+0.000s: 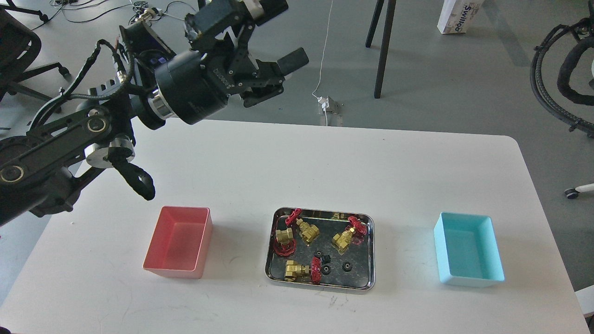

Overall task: Place valve in pink box and gear in blue box
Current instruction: 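Swing the left gripper forward over the metal tray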

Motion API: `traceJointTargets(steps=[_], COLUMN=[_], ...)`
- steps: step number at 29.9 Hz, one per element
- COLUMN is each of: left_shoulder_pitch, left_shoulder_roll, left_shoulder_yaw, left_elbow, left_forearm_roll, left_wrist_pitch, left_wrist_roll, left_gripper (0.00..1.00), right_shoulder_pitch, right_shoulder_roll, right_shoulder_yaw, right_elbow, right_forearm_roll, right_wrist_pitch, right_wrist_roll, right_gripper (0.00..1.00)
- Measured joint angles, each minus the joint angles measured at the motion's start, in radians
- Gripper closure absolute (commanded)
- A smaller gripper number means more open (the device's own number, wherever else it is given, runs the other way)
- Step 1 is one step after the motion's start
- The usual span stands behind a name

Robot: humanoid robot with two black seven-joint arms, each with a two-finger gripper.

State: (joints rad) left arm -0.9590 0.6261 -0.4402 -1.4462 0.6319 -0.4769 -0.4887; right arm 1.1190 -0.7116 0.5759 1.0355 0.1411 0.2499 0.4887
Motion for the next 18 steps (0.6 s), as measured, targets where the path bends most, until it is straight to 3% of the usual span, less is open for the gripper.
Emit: traceJointTargets(steps=[6, 11, 18], left_shoulder_pitch=[-0.475, -0.815, -0.893], left_shoulder_roll=[0.047, -0.175, -0.479], left_shoulder_yaw=[0.631, 1.144, 1.527], left_elbow=[-0.027, 0.001, 0.053], left_forearm_roll=[0.101, 0.224, 0.265], left_wrist_pitch=[0.207, 0.291, 0.468], left_wrist_roll=[0.0, 0.0, 0.0], left_gripper=[0.01, 0.0, 0.0], right_shoulder_pitch=[-0.028, -0.051, -0.078], right_shoulder_roll=[-0.014, -0.017, -0.018], right_shoulder_yaw=[0.003, 0.003, 0.001], right_elbow=[0.0, -0.001, -0.002], right_forearm_roll=[-0.001, -0.002, -0.002], right_wrist_pitch=[-0.001, -0.001, -0.004], right_wrist_roll=[0.0, 0.0, 0.0], right_gripper=[0.01, 0.01, 0.01])
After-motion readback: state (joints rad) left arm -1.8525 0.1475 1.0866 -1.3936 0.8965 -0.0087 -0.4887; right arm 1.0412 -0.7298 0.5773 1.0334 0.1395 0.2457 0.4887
